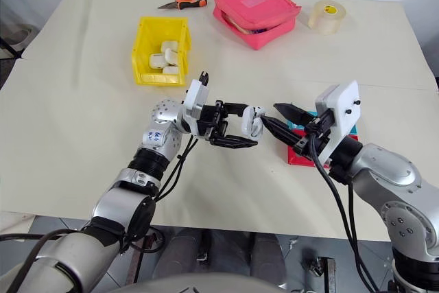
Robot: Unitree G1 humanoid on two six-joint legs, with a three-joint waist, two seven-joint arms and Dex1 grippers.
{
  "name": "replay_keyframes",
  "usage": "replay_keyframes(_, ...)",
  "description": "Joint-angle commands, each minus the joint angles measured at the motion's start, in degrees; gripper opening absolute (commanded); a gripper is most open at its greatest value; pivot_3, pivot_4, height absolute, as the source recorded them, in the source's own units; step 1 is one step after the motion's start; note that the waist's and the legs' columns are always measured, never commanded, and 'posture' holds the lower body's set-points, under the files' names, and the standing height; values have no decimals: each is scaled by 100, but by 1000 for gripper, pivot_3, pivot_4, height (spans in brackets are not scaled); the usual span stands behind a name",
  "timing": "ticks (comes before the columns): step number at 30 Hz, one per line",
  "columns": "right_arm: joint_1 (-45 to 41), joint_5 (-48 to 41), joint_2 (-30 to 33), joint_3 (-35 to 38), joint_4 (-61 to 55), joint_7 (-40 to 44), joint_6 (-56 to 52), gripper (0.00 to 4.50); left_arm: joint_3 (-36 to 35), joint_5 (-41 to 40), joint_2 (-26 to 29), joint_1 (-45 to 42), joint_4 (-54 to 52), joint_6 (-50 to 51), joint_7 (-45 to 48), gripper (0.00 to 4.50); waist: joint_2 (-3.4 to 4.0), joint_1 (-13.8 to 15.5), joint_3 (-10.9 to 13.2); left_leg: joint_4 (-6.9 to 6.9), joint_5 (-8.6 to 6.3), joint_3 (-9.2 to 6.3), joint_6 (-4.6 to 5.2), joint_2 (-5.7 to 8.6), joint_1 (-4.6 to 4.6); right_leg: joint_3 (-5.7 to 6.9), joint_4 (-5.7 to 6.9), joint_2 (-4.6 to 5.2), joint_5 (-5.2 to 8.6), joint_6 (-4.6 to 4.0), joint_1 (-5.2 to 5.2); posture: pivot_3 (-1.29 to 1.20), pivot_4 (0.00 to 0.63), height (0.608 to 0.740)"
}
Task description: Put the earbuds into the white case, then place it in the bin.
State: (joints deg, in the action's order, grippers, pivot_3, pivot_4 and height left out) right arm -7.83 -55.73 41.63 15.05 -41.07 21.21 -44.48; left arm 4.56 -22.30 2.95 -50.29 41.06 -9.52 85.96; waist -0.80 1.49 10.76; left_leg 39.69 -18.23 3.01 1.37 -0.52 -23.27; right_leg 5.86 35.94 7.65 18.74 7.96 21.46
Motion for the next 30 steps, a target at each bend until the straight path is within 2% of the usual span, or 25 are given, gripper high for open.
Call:
replay_keyframes(1, 35, -151, 104, 172, -265, 27, 13, 1997, -27, -53, -49, -105, -61, -104, 201, 2788, 0, -1, 0, 0, 0, 0, 0, 0, 0, 0, 0, 0, 0, 0, 0, 0, 150, 740)
replay_keyframes(30, 318, -527, 491, 353, -606, -219, -188, 1997, -25, -73, -103, -103, -32, -154, 209, 2788, 0, 1, 0, 0, 0, -1, 0, -1, 0, 0, -1, 0, 0, 0, 0, 0, 150, 740)
